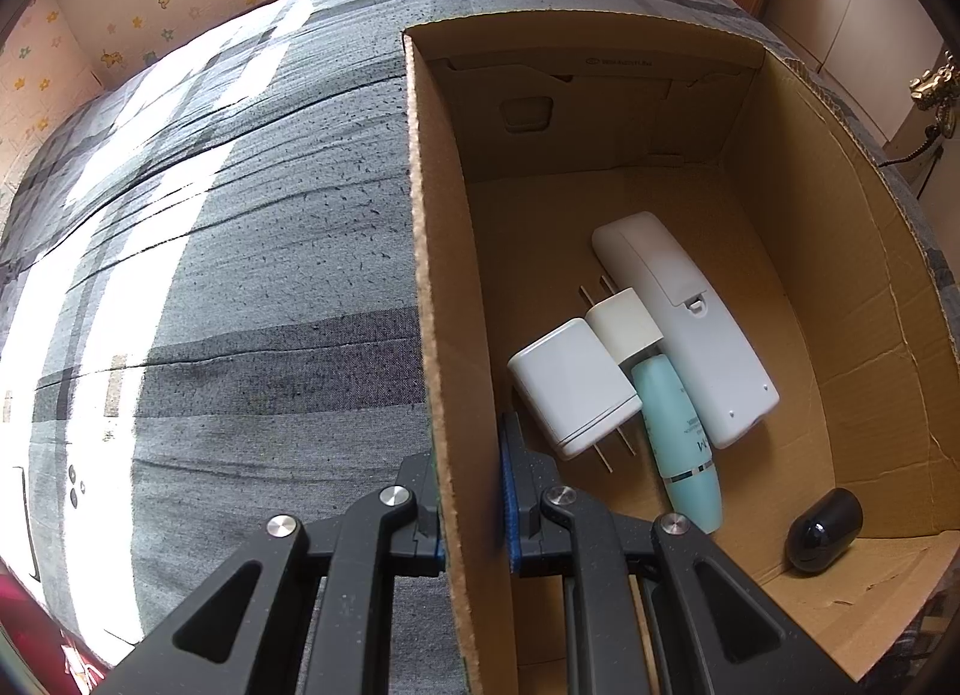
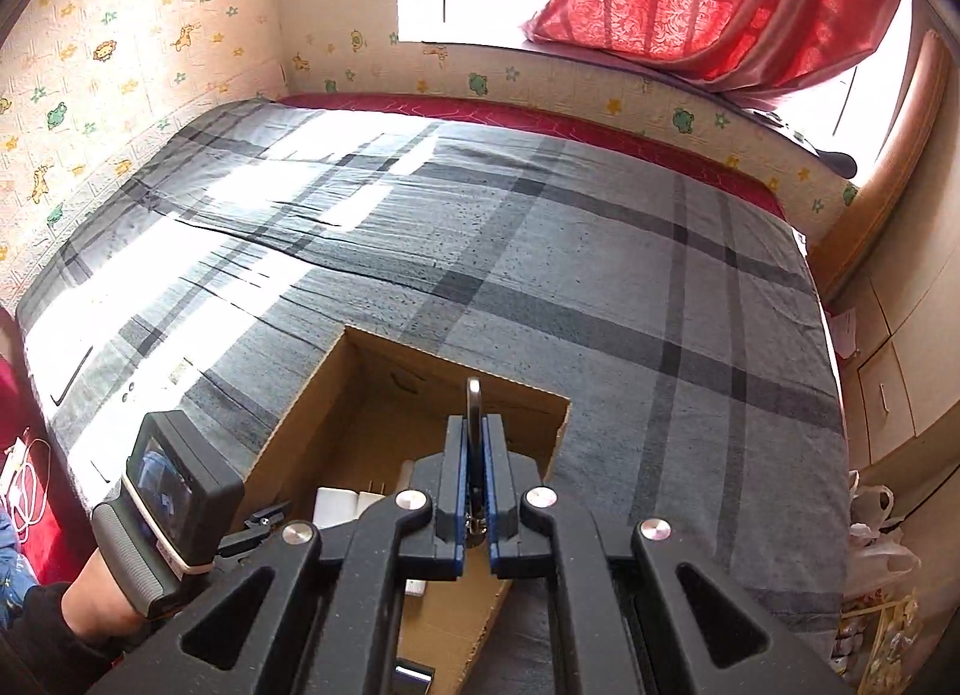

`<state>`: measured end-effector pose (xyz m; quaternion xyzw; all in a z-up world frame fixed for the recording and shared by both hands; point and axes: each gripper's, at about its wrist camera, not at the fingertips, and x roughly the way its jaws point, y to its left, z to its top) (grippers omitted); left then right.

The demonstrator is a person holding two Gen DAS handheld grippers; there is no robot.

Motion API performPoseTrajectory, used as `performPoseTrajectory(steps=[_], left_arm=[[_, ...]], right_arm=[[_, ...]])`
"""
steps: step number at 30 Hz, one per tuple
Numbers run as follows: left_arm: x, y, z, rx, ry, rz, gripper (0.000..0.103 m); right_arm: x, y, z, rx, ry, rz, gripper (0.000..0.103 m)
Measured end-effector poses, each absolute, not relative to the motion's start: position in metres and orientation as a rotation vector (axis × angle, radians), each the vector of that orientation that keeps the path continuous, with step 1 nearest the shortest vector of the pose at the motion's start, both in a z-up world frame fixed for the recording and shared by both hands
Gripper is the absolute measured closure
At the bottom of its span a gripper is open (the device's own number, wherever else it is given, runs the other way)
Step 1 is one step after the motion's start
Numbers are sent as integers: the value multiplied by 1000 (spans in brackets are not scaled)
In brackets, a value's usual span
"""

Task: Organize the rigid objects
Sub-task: 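Carry the brass keychain over the box with the right gripper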

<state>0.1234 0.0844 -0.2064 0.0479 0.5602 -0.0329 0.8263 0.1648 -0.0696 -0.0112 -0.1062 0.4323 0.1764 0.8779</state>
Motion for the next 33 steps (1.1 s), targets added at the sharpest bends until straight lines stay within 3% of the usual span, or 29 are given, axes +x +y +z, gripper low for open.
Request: performPoseTrajectory(steps=[33], left_arm=[[126,87,-207,92,1195,-72,89]], right_arm=[[208,-12,-188,-235,1237,352,101]])
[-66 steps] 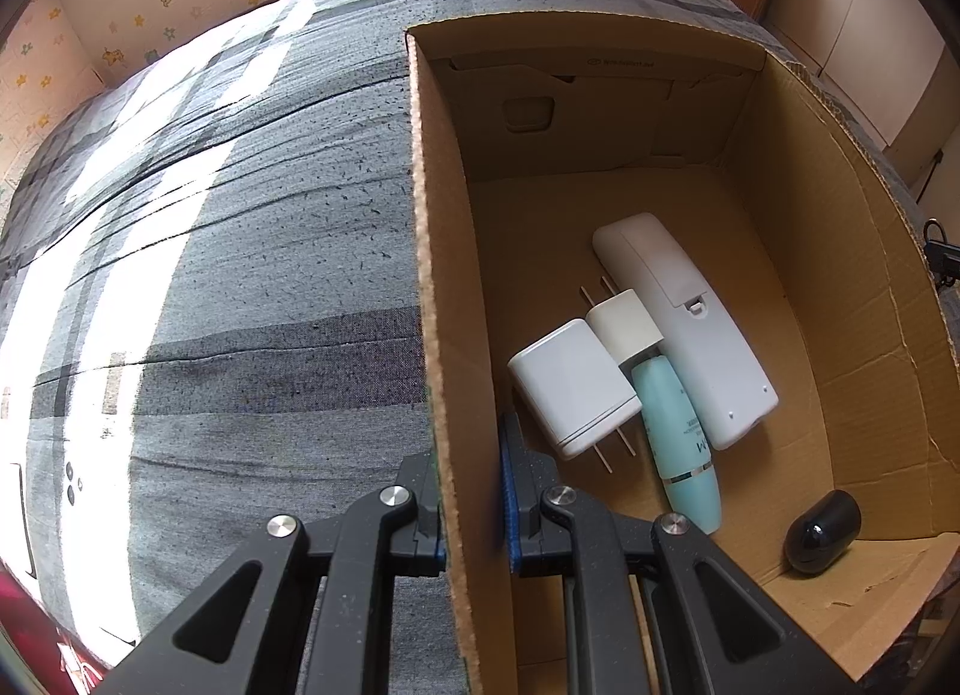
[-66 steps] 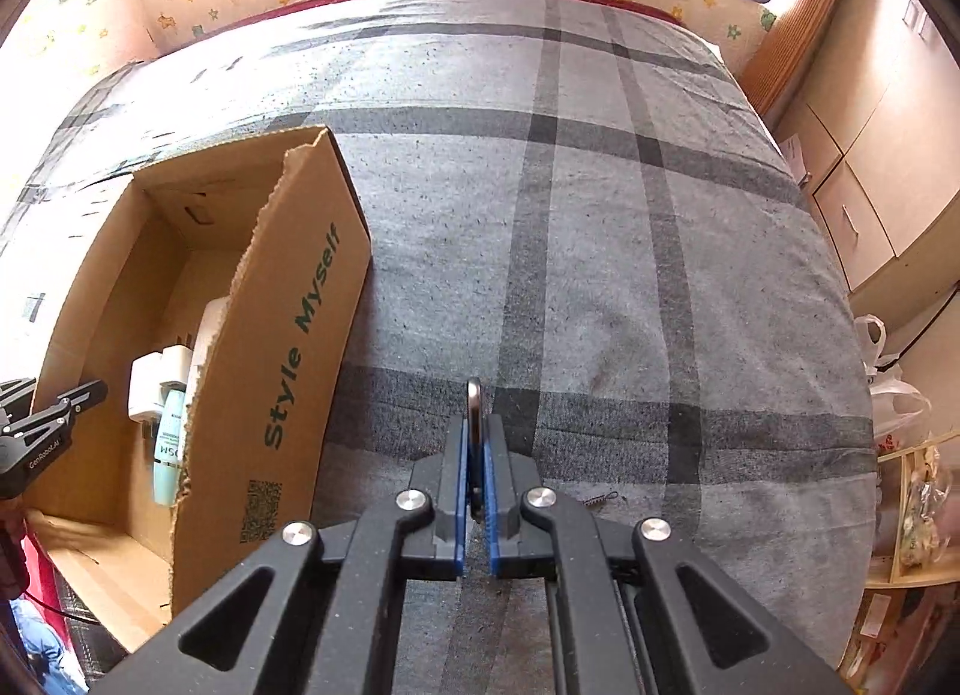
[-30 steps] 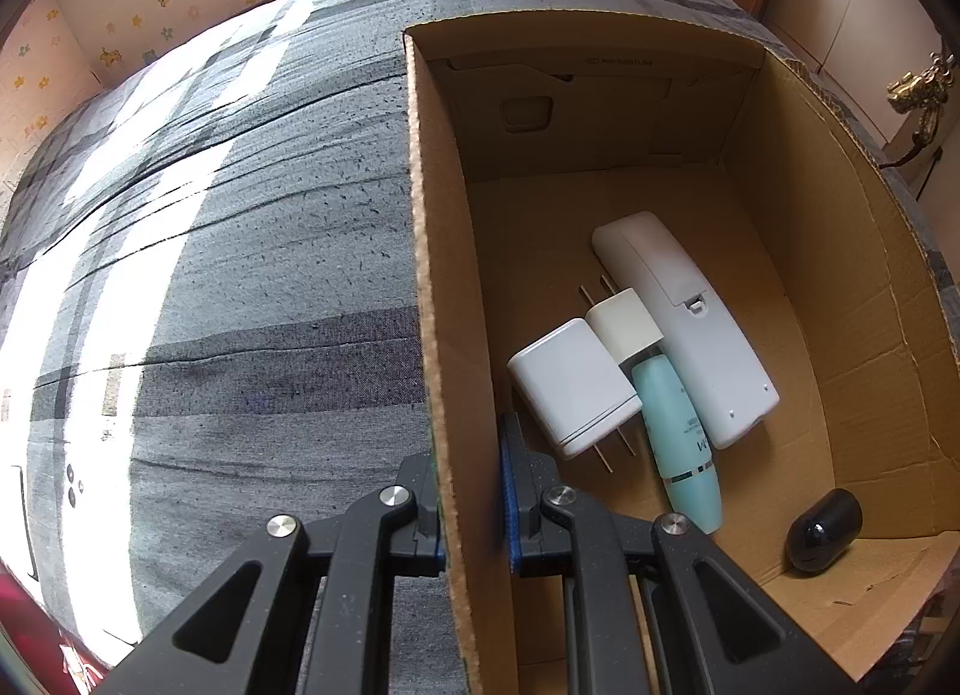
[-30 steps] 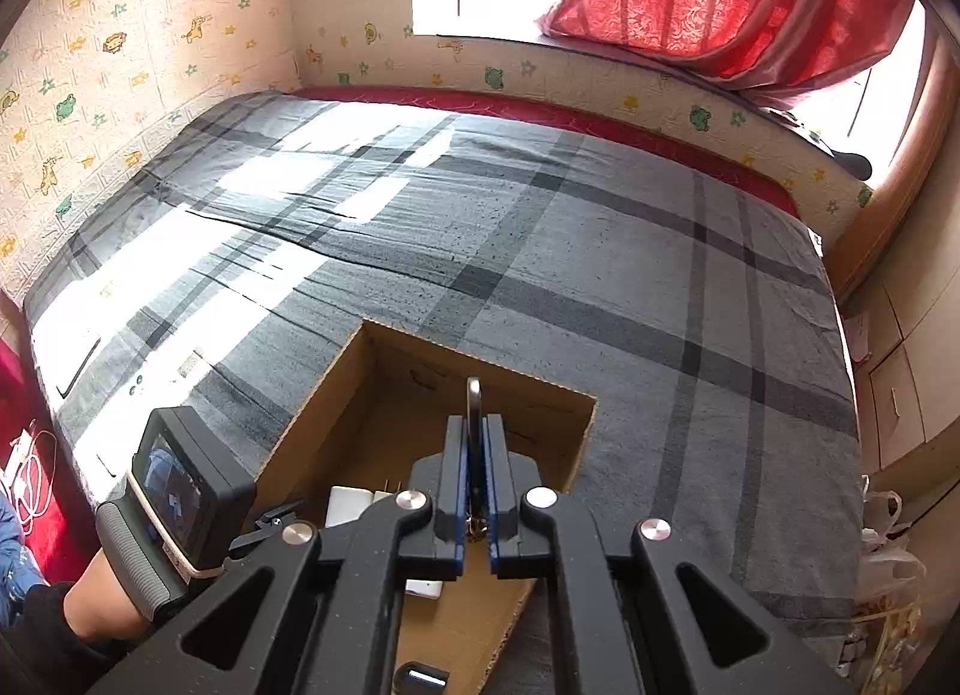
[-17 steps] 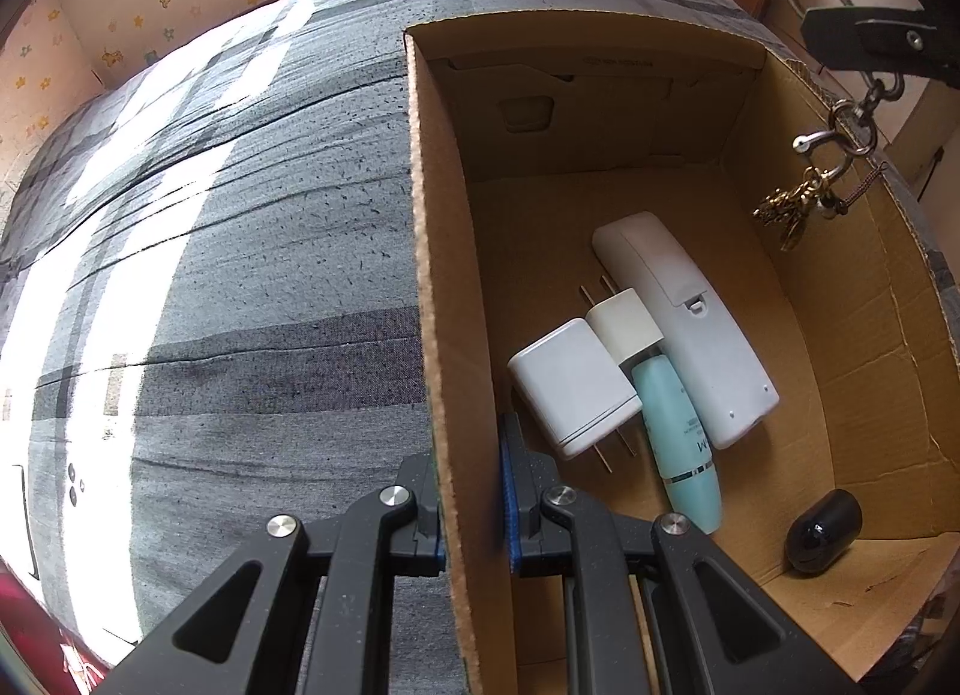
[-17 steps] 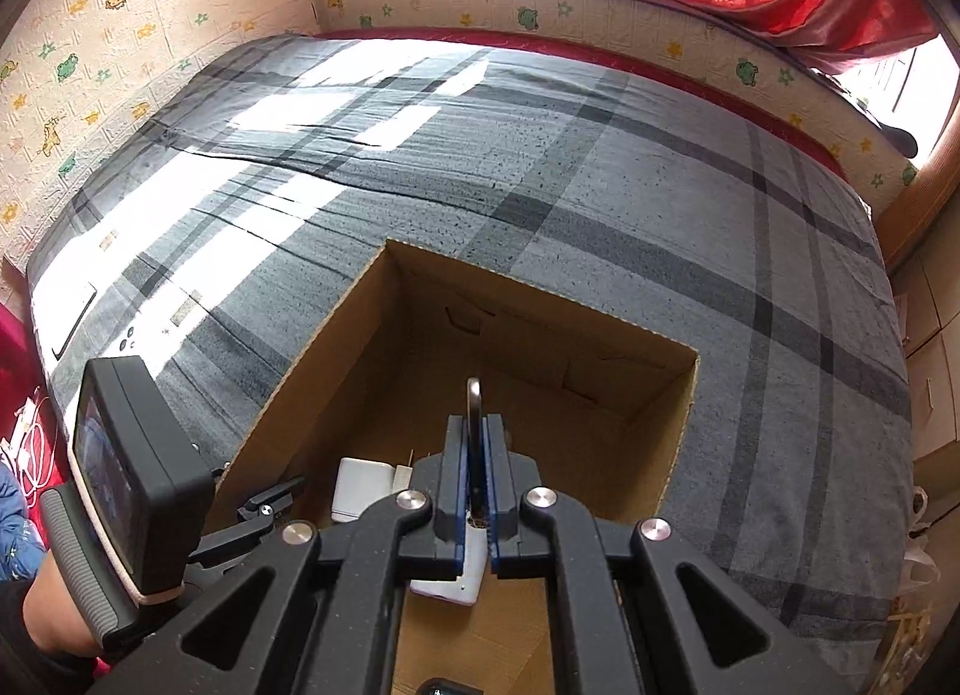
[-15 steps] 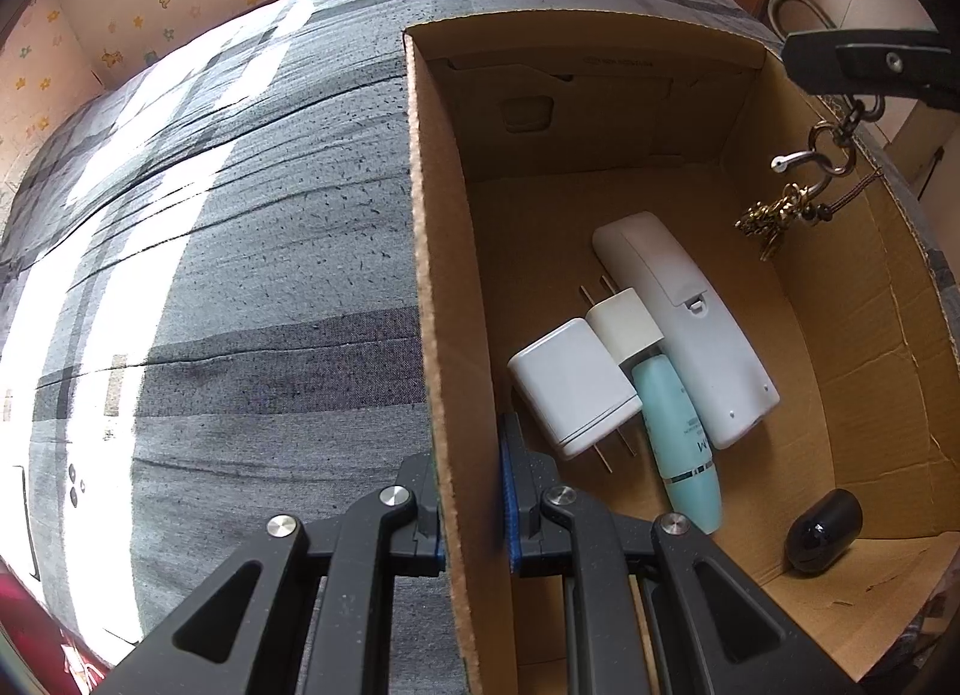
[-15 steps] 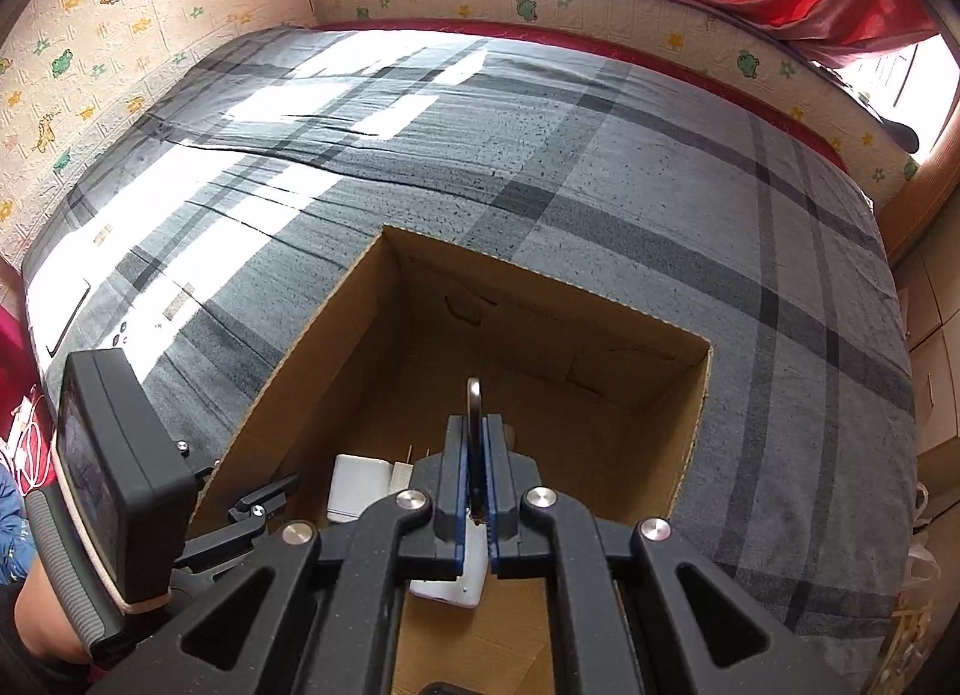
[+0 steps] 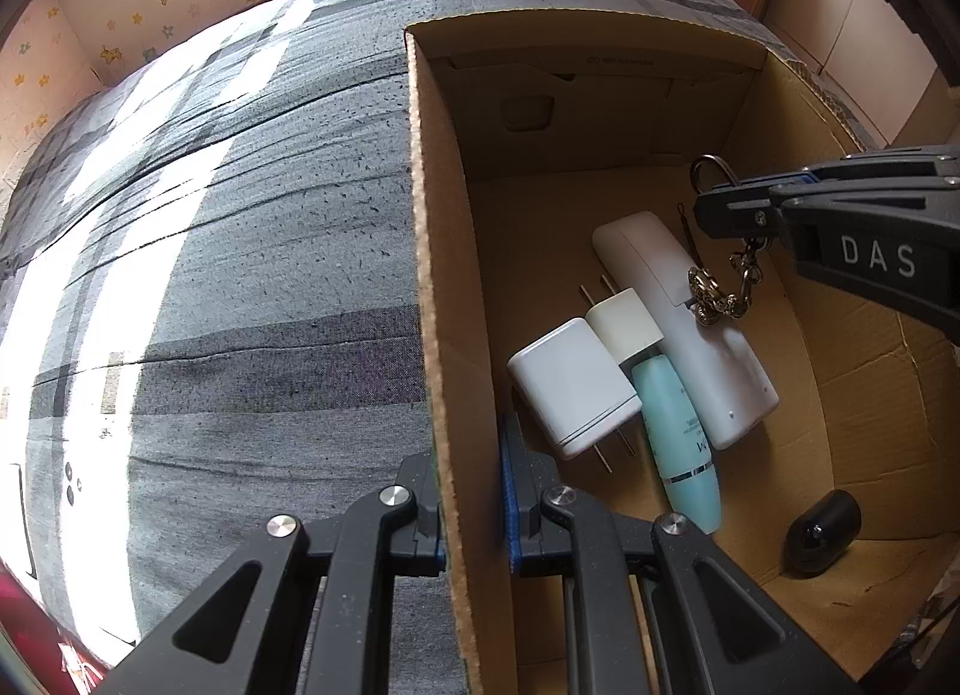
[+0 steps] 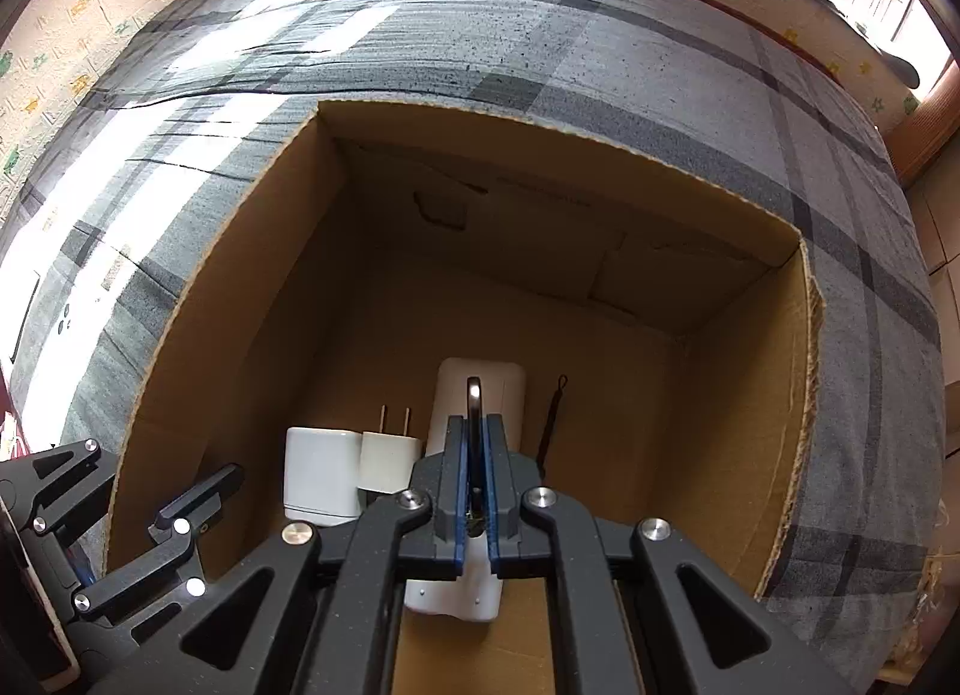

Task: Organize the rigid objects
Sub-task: 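Carry the brass keychain over the box with the right gripper, then lower the keychain beside the remote and open the right gripper, then withdraw the right gripper from the box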

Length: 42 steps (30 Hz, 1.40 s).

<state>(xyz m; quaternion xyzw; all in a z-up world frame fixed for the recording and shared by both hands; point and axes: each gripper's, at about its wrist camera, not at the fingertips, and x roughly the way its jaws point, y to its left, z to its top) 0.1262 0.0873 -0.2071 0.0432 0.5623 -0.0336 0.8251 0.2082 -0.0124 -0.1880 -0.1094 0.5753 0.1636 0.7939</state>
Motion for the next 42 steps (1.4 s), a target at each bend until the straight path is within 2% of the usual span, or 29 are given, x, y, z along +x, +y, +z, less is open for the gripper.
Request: performPoseTrajectory(steps=[20,22,23,24,26,28,30,36,42], left_arm=[[126,85,-208,99,1195,-68,89],[126,85,-208,99,1194,-68,89],[126,85,-208,100,1193,-67,89],[125,85,-208,103,1193,-67,89],[125,84,-208,102,1193,-66,89],[125,84,-208,101,1193,-66,89],[125,84,-208,100,1194,-67,89],[125,82,-207,107,1193,-64,89],[125,81,-207,109,1194,-63,89]], right_arm=[[213,-25,-192,-172,1252,367,99],[215,-27,-189,-158,1249,375,88],[215,-29,-185,-147,1242,379,69],[213,-31,-181,-136,1229,381,54],[212,-35,-171,-133,1202,377,52],[211,-35,-160,-142,1179,374,40],[208,-36,-153,-141,1162,375,17],[207,-43,-129,-151,1118,354,1],[201,-69,-108,-155,1097,316,0]])
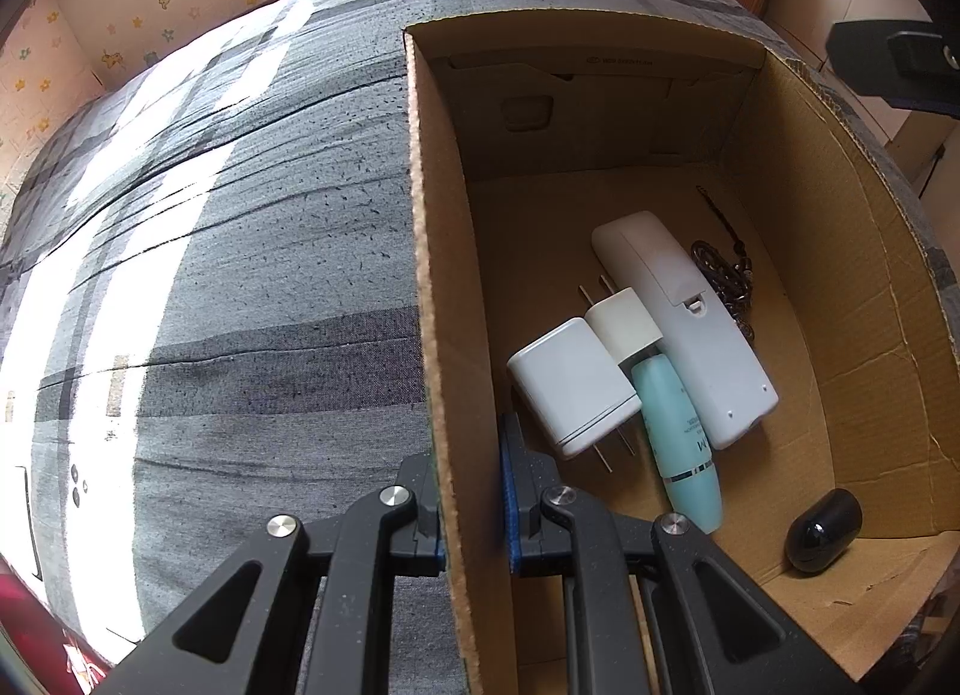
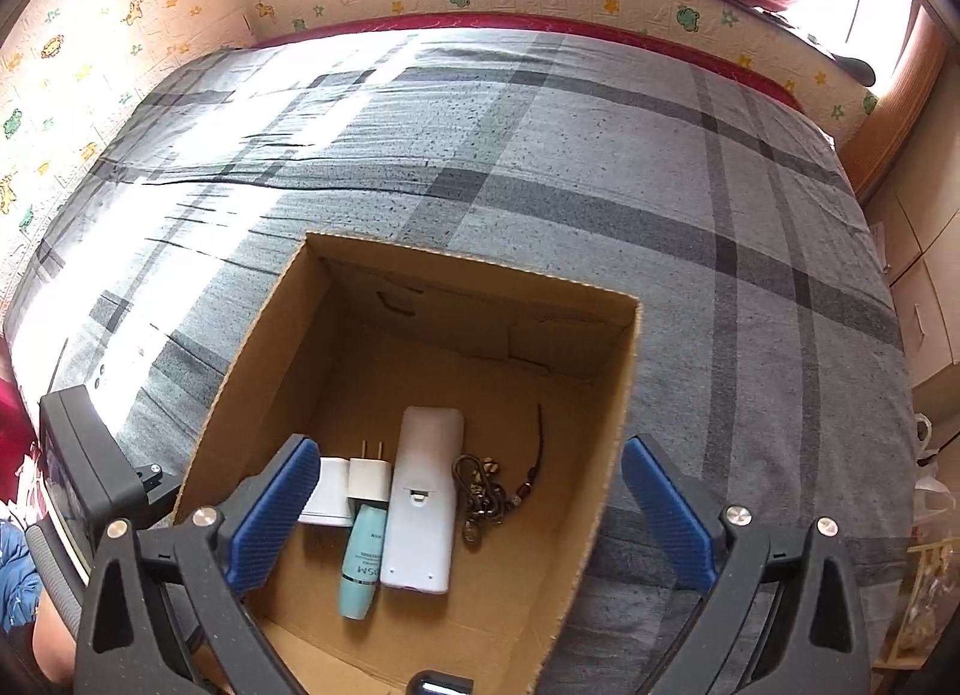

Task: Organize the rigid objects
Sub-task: 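Withdraw the right gripper from the box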

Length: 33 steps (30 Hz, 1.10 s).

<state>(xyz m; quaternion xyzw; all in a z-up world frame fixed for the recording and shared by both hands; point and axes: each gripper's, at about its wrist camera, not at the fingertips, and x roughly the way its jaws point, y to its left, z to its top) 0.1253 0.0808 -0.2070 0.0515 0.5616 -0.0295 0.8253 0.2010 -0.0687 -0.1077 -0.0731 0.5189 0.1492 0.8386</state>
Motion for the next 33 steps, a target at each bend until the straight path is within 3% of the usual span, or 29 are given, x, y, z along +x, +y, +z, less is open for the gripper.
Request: performPoseTrajectory(steps=[14,33], left_arm=[[127,75,-206,132,1203,-55,89],[126,75,-199,118,1201,-50,89]], right_arm=[[175,-176,-77,-102,1063,138,0],[116,-264,-110,46,1047,-42,0]])
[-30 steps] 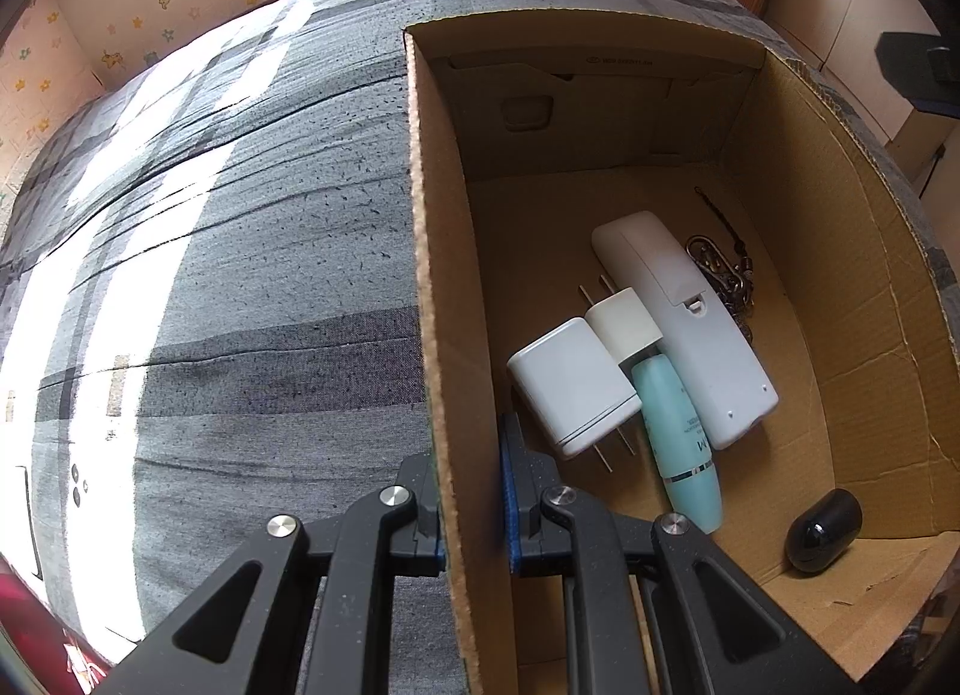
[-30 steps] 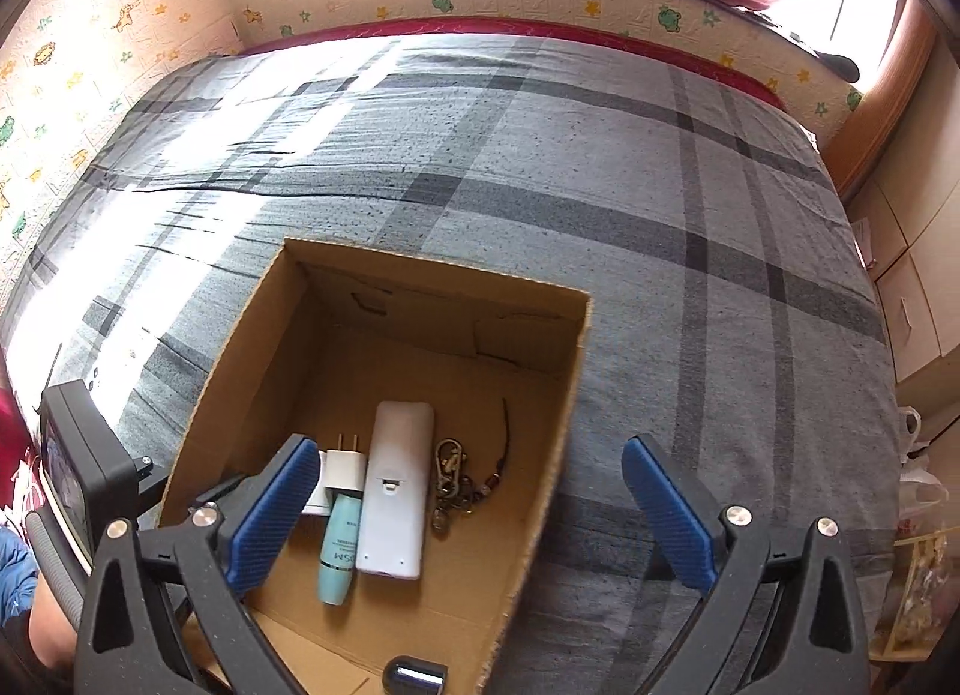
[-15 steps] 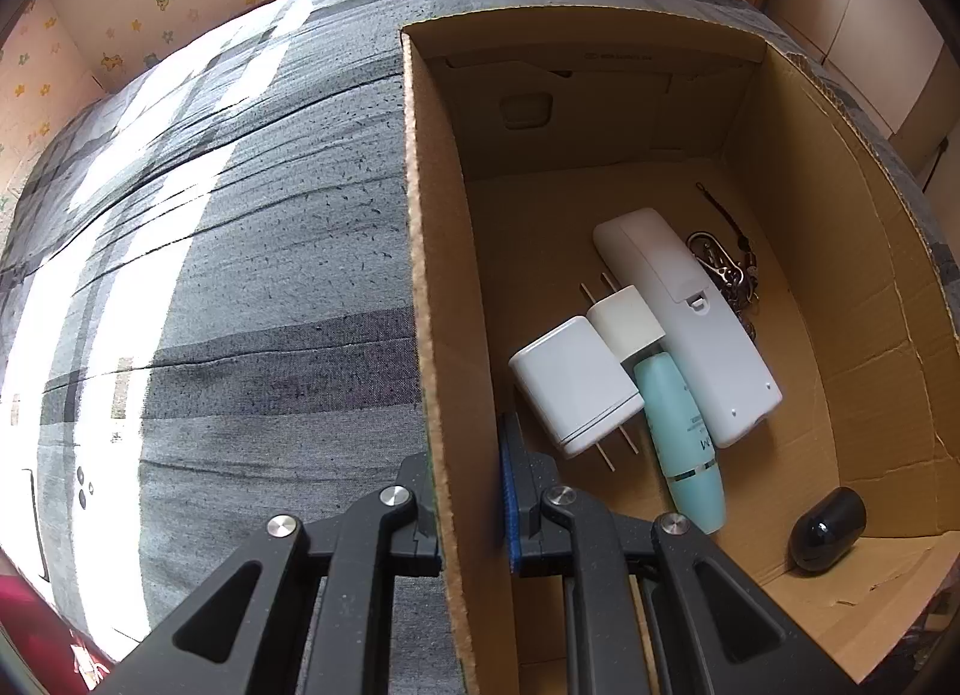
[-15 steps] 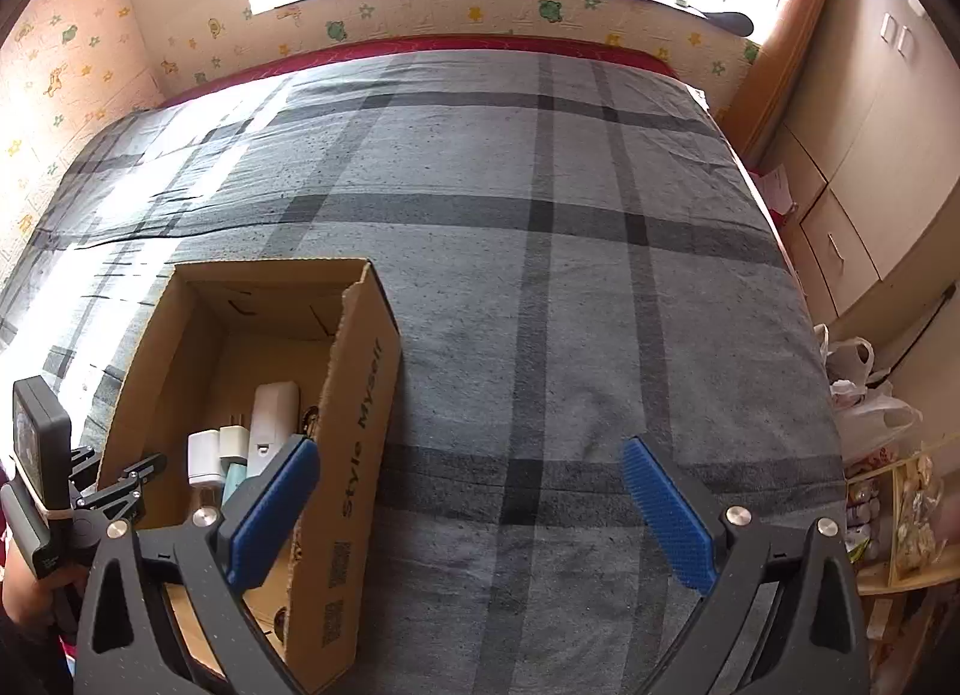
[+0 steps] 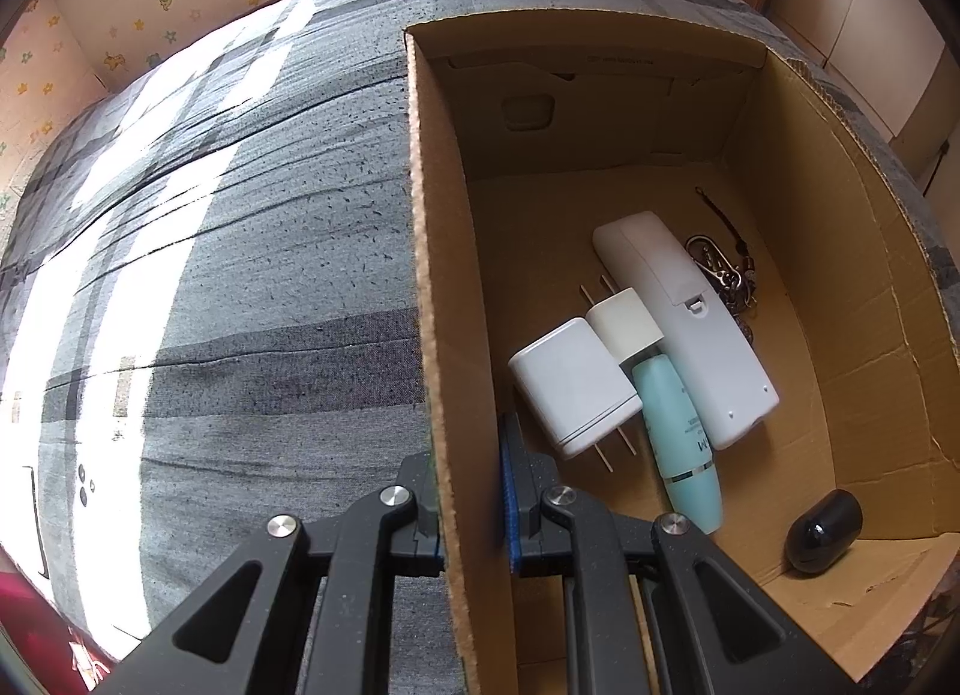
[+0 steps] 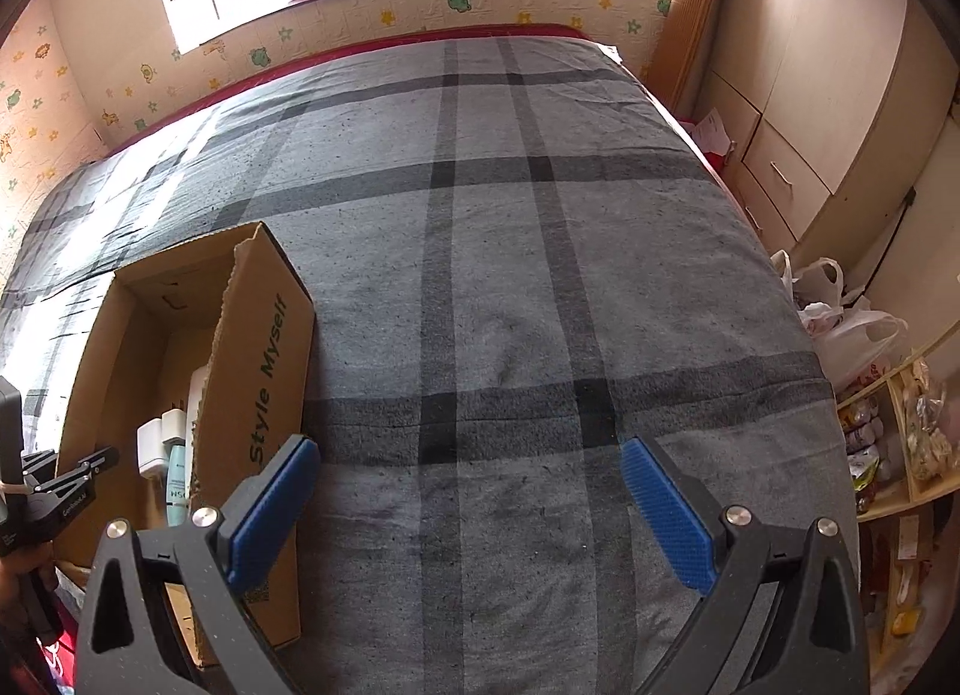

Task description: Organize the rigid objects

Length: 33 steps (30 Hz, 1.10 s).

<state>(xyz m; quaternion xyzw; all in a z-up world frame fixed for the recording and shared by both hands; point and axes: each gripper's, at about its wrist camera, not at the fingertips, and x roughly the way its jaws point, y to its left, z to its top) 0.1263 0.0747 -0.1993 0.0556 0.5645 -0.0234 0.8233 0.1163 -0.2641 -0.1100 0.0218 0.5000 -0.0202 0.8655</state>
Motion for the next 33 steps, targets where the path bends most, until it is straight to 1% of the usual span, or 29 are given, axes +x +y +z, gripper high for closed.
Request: performPoseTrajectory(steps=[17,18,19,20,21,22,23,25,27,28,33], left_arm=[[123,76,-191,109,1193,-32,88],[121,77,-188,104,1188,-31,84],[120,77,-185,104,1183,-29,69],[119,78,-181,107,1177,-24,59],[117,78,-177,111,1169,-17,40],[115,78,-173,114,1158,-8,31],[112,77,-168,116,1148,-1,28],[107,78,-160,109,1139,11,12],[99,80,-149,97,1129,8,6],[94,79,-145,95,1120,5,0],[66,73,-110,91,1038,32,0]], right_arm=[[95,-253,-96,51,1026,-41,0],[93,-252,-94,53,1022,-39,0],[92,-251,-93,54,1020,-34,0],[91,-249,-92,53,1018,-30,0],[90,-247,-91,51,1016,-28,0],[89,-246,-90,48,1013,-25,0],[88,-244,-89,45,1011,-22,0],[86,-241,-88,40,1008,-15,0],[83,-237,-86,35,1003,-10,0],[82,-236,-85,31,1001,-8,0],[70,-227,-77,25,997,-6,0]])
